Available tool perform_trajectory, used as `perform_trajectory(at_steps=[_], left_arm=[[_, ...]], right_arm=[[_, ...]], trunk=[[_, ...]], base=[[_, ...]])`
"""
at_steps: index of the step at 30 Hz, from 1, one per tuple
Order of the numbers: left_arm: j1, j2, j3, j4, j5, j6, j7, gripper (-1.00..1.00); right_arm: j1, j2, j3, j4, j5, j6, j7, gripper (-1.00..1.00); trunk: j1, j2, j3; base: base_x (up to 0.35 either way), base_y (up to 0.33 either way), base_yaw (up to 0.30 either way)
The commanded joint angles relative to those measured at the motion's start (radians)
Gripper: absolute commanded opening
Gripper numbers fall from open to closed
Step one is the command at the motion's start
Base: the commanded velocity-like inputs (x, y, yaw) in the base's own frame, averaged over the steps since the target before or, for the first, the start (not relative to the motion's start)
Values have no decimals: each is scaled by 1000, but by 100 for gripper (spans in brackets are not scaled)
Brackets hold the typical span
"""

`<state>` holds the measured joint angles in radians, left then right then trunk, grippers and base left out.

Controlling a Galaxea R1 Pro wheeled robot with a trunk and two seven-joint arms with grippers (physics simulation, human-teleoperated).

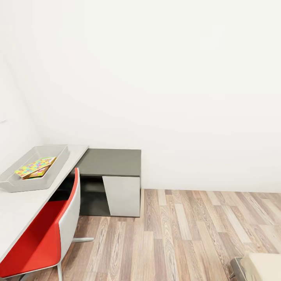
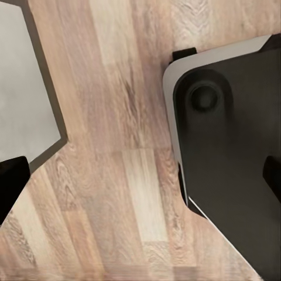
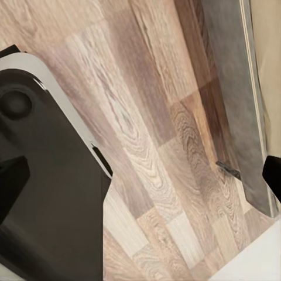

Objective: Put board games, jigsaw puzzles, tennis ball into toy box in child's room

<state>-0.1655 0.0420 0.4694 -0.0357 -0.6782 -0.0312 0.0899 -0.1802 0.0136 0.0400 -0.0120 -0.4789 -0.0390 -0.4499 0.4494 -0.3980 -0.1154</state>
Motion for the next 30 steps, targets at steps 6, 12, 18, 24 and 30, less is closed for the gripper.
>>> perform_trajectory(at_steps=[6, 12, 18, 24, 30], left_arm=[[7, 0, 8, 3, -10, 29, 4, 100], [10, 0, 8, 3, -9, 32, 4, 100], [12, -3, 9, 2, -9, 21, 4, 100], [12, -9, 13, -2, -5, 18, 4, 100], [12, -11, 15, -1, -1, 17, 4, 100]], right_arm=[[-1, 6, 5, 0, -9, -4, -3, 100], [-1, 3, 4, 0, -4, -4, -3, 100], [-1, 2, 7, 0, -1, -3, 14, 100], [1, -6, 7, 1, -1, -2, 123, 100], [5, -22, 8, 1, -3, 1, 251, 100]], trunk=[[1, -2, -2], [1, -2, -2], [1, -2, -2], [1, -2, -2], [1, -2, -2]], base=[[0, 0, 0], [0, 0, 0], [0, 0, 0], [0, 0, 0], [0, 0, 0]])
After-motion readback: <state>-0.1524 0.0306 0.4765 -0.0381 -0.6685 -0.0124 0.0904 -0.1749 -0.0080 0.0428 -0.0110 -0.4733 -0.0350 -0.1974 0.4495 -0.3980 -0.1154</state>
